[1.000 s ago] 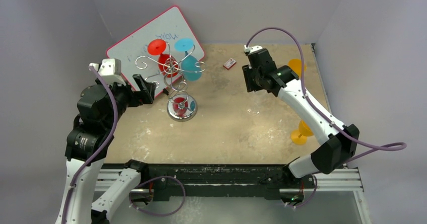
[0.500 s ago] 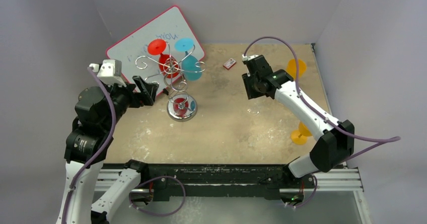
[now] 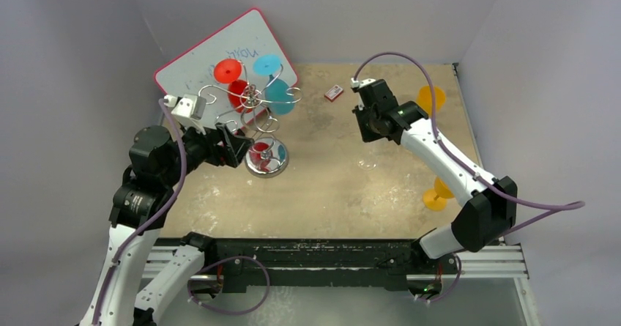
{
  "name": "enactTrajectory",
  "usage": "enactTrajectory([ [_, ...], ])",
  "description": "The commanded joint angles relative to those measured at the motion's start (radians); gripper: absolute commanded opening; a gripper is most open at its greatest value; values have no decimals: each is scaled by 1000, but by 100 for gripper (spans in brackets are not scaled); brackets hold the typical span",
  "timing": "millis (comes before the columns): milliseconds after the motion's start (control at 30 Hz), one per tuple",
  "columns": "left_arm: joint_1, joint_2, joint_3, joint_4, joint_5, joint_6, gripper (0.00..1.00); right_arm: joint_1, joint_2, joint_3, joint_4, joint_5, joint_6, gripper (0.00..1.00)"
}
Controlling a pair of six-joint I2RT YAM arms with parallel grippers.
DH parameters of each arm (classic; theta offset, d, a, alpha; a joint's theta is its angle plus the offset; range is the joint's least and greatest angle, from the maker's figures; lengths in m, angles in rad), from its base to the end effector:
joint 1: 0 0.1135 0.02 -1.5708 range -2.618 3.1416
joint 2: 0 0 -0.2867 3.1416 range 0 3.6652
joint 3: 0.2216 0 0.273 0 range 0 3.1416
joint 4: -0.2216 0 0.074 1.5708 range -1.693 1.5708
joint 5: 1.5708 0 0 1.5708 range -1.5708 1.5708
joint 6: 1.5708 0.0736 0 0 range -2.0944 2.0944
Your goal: Place the wine glass upside down on the wine glass rack
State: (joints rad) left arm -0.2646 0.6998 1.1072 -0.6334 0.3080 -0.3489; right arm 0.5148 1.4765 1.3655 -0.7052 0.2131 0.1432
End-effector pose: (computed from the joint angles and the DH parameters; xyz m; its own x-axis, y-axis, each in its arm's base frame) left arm 0.1504 -0.0639 0.4265 -0.3859 -0.2329 -0.8926 0.4283 0.8118 -0.3970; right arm 0.3248 0.1658 0.3227 -0.6783 -0.2234 -0.7000 -0.2610 0.9638 -0.0547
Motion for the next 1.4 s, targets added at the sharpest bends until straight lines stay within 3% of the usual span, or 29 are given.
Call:
enactTrajectory([
  [0, -7, -15, -3, 55, 34, 60, 86, -4, -33, -11, 18, -20, -19, 13],
  [233, -13, -72, -69, 184, 147, 42, 86, -5, -19, 11, 10, -76, -22, 1],
  [367, -12, -150, -123, 277, 158, 52, 89, -5, -52, 19, -9, -97, -45, 0],
  [733, -12, -153, -87, 204, 283, 217, 84, -4, -143, 59, -20, -292, -74, 0],
  [1100, -12, -187, -67, 194, 444, 347, 83, -5, -267, 82, -35, -868, -68, 0],
  [1367, -12, -219, -64, 163, 585, 500, 84, -4, -349, 60, 153, -1276, 61, 0],
])
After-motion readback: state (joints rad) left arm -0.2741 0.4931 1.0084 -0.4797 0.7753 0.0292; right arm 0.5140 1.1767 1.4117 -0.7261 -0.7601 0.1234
